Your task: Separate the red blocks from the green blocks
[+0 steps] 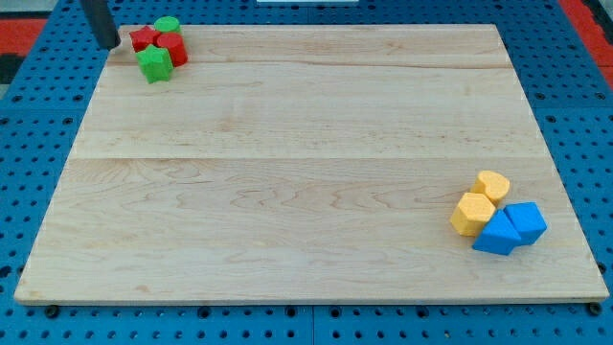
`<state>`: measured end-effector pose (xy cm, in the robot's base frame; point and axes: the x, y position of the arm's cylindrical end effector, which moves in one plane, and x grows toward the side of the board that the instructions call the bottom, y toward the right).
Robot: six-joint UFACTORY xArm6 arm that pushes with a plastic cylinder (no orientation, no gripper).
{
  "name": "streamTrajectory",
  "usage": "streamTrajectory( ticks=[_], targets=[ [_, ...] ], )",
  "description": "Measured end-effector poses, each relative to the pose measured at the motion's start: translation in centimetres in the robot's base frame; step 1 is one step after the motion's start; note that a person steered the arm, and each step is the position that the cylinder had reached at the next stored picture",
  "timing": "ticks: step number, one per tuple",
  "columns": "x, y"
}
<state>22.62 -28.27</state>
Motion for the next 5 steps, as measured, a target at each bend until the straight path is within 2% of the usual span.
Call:
streamTrajectory(
  ticks=[3,5],
  targets=[
    [0.8,11.9],
    [4.6,13.5]
  ],
)
